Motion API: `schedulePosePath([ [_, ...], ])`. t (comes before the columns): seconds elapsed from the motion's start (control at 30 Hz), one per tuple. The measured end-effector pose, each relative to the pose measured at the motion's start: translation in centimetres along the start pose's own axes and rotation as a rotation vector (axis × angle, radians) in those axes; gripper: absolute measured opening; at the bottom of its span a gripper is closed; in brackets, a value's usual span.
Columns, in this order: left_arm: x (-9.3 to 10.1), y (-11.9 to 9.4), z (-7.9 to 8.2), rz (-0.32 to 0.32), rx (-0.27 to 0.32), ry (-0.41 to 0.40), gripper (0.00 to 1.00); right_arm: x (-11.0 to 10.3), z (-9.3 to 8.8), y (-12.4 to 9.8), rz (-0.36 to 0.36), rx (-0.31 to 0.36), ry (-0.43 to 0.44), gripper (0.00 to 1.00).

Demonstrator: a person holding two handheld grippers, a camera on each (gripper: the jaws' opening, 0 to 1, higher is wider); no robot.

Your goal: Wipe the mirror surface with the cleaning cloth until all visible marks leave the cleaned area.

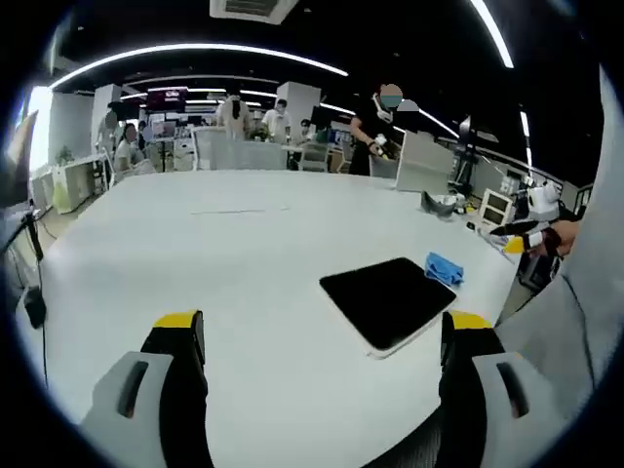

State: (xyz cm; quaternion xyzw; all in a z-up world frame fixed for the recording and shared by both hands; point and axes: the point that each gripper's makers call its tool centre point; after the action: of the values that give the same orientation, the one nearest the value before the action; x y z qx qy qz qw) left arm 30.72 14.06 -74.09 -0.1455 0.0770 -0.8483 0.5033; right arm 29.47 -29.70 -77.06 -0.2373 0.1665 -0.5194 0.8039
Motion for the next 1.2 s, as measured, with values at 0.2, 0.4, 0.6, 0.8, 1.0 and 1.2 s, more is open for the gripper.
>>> schedulePosePath([
  [0.2, 1.5, -0.2, -5.8, -0.005, -0.285, 0.063, 0.99, -0.4, 0.3, -0.6, 0.031, -0.004, -0.010, 0.98],
  [0.4, 2.6, 0.1, -5.1, -0.063, -0.232, 0.050, 0.99, -0.8, 1.6, -0.4, 0.044, 0.048, -0.029, 0.99],
  [0.6, 3.5, 0.3, -3.7, -0.105, -0.150, 0.058, 0.99, -0.6, 2.3, -0.3, 0.036, 0.060, -0.036, 0.99],
  [0.8, 3.6, 0.3, -3.0, -0.114, -0.116, 0.045, 0.99, 0.2, 2.4, -0.4, 0.018, 0.038, -0.020, 0.99],
  [1.0, 2.7, 0.5, -3.4, -0.091, -0.134, 0.048, 0.99, -0.1, 2.4, 0.3, 0.031, 0.038, -0.015, 0.99],
  [1.2, 2.7, 0.8, -3.9, -0.090, -0.161, 0.047, 0.99, -0.1, 2.8, 1.0, 0.030, 0.042, -0.022, 0.98],
])
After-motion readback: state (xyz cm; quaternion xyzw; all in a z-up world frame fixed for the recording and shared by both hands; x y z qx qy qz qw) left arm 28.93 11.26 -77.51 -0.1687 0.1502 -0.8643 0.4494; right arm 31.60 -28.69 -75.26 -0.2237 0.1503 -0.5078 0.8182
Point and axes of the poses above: the point that each gripper's makers call its tool centre point, and the gripper's own axes: y roughly forward along the fingers, x roughly to its right, z roughly out of its top, and after that the axes turned 2 degrees about -z, right-handed
